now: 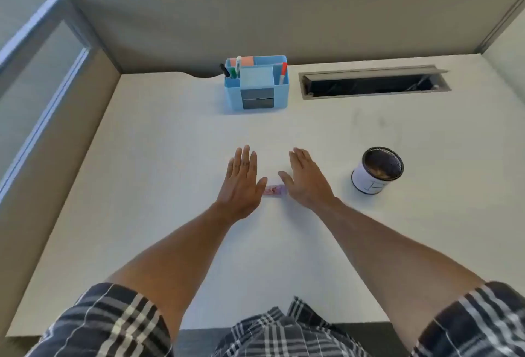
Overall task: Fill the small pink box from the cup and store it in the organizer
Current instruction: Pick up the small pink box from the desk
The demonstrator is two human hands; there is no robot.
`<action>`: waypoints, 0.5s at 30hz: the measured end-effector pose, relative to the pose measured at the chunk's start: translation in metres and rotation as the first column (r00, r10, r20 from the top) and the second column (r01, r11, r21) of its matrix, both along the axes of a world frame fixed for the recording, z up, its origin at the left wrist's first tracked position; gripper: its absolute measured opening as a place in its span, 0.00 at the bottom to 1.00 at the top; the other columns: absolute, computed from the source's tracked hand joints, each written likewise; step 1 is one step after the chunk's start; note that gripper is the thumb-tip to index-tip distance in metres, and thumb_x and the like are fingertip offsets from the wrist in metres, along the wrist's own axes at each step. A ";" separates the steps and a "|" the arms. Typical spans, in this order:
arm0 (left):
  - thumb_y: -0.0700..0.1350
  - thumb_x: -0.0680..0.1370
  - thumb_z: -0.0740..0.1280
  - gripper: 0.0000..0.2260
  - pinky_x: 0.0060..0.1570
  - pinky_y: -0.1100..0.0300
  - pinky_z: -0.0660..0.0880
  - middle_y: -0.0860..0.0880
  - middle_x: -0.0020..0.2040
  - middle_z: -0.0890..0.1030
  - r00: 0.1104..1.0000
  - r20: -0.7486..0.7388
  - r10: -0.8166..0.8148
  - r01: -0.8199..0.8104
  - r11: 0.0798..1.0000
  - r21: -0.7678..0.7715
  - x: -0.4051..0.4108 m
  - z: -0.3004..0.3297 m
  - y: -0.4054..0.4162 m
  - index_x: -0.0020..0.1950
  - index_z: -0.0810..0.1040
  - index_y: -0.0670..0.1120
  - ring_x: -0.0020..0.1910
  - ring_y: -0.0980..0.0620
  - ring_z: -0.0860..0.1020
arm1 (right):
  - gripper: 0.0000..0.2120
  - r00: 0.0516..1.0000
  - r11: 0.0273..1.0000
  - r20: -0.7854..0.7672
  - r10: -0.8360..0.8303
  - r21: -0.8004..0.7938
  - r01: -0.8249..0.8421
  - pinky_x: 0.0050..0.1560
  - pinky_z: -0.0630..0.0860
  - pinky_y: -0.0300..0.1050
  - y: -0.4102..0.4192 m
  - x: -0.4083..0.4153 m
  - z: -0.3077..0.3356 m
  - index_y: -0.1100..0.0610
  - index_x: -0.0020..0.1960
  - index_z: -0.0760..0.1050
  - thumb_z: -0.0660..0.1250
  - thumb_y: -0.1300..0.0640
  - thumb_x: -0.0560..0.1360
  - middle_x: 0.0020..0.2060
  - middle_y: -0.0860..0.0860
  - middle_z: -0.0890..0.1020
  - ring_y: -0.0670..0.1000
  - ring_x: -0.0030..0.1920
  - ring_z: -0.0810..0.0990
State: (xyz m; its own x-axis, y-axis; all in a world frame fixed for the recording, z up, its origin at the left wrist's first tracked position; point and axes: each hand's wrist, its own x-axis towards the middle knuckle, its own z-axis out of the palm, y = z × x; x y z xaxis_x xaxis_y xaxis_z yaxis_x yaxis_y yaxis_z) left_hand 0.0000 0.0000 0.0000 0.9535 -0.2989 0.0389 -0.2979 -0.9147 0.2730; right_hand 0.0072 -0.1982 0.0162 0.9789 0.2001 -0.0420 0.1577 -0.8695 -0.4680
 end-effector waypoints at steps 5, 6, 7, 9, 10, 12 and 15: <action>0.49 0.84 0.56 0.28 0.77 0.43 0.49 0.35 0.80 0.51 0.994 -0.094 -0.047 0.045 0.999 -0.029 -0.017 -0.012 -0.005 0.79 0.54 0.37 0.79 0.36 0.48 | 0.11 0.991 0.978 -0.048 -0.126 0.161 0.133 0.42 0.71 0.50 -0.002 -0.020 -0.016 0.59 0.45 0.74 0.58 0.54 0.80 0.40 0.52 0.78 0.54 0.44 0.74; 0.48 0.84 0.58 0.27 0.77 0.41 0.51 0.35 0.80 0.53 0.993 -0.096 -0.069 0.067 0.997 -0.025 -0.018 -0.013 -0.007 0.78 0.56 0.36 0.79 0.35 0.50 | 0.11 0.991 0.976 -0.048 -0.128 0.169 0.135 0.40 0.70 0.50 -0.001 -0.023 -0.019 0.60 0.41 0.72 0.58 0.55 0.80 0.37 0.52 0.77 0.54 0.42 0.73; 0.47 0.84 0.59 0.26 0.76 0.41 0.52 0.34 0.79 0.56 0.992 -0.091 -0.085 0.083 0.996 -0.021 -0.019 -0.014 -0.008 0.77 0.59 0.36 0.79 0.35 0.53 | 0.11 0.992 0.975 -0.041 -0.118 0.185 0.123 0.42 0.71 0.50 -0.001 -0.024 -0.022 0.61 0.42 0.74 0.59 0.57 0.80 0.38 0.54 0.79 0.55 0.44 0.74; 0.46 0.83 0.60 0.23 0.75 0.42 0.53 0.34 0.78 0.61 0.991 -0.086 -0.106 0.105 0.994 -0.013 -0.020 -0.014 -0.009 0.75 0.64 0.35 0.78 0.35 0.56 | 0.10 0.996 0.975 -0.033 -0.088 0.204 0.093 0.49 0.70 0.46 -0.002 -0.027 -0.026 0.63 0.49 0.78 0.61 0.58 0.81 0.46 0.56 0.82 0.57 0.50 0.75; 0.46 0.83 0.60 0.22 0.75 0.42 0.54 0.34 0.77 0.63 0.990 -0.080 -0.116 0.116 0.993 -0.003 -0.020 -0.015 -0.010 0.74 0.66 0.35 0.77 0.35 0.58 | 0.09 0.997 0.975 -0.032 -0.070 0.207 0.075 0.52 0.69 0.45 -0.003 -0.027 -0.029 0.63 0.52 0.79 0.63 0.58 0.81 0.49 0.56 0.83 0.57 0.52 0.76; 0.45 0.83 0.60 0.19 0.74 0.41 0.57 0.35 0.75 0.67 0.989 -0.059 -0.135 0.136 0.991 0.009 -0.019 -0.016 -0.012 0.72 0.69 0.36 0.76 0.36 0.62 | 0.09 0.999 0.977 -0.013 -0.041 0.210 0.043 0.56 0.69 0.45 -0.004 -0.028 -0.034 0.63 0.55 0.81 0.66 0.58 0.81 0.51 0.58 0.82 0.58 0.54 0.76; 0.45 0.84 0.59 0.16 0.74 0.43 0.57 0.39 0.73 0.71 0.990 -0.053 -0.130 0.130 0.991 -0.002 -0.019 -0.020 -0.013 0.69 0.72 0.38 0.75 0.38 0.63 | 0.09 1.000 0.977 0.020 -0.024 0.212 0.019 0.58 0.70 0.47 -0.006 -0.027 -0.038 0.63 0.55 0.82 0.69 0.58 0.80 0.51 0.59 0.82 0.59 0.54 0.76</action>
State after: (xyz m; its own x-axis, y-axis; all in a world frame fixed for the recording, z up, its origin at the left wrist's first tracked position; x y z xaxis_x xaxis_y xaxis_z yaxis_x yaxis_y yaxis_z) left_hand -0.0195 -0.0131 -0.0201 0.9072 -0.4206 -0.0113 -0.3995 -0.8695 0.2904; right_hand -0.0194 -0.2039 -0.0214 0.9832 0.1813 0.0207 0.1525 -0.7541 -0.6388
